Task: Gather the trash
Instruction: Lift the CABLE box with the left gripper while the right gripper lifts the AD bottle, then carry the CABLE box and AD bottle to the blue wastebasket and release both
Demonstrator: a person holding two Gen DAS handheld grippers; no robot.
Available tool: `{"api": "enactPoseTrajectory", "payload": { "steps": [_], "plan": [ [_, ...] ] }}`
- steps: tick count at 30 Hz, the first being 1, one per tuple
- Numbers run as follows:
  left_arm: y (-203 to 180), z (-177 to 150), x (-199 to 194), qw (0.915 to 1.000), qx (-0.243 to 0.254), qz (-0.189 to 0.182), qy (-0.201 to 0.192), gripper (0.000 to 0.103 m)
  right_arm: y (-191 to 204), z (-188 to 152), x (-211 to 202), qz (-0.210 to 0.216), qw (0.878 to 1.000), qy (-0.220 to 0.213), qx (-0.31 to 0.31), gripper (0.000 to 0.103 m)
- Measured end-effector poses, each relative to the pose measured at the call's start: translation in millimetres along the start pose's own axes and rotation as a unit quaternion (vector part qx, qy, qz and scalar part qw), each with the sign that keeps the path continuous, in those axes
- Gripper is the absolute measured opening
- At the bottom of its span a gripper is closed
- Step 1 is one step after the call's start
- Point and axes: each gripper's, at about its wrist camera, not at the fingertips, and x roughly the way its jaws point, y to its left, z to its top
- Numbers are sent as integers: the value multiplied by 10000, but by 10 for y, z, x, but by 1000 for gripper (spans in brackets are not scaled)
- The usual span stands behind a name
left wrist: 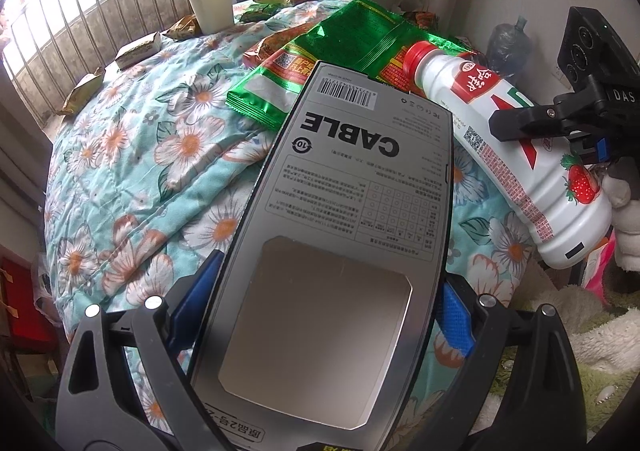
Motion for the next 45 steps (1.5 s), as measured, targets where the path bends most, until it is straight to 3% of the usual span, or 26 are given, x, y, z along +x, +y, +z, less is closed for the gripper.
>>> {"api": "enactPoseTrajectory", "payload": {
  "steps": [30,39,45],
  "plan": [
    [-169,-43,-345,9993,28,139,-358,89,-17,-156,-478,648,9965,-475,-224,61],
    [-384,126,-459,9986,196,5,-497,89,-203,-277,-812,840,9923,-892,-164,61],
    [-657,382,-476,9968,500,-116,-611,89,-489,-316,-1244,907,9859,-1404,61,61]
  ]
}}
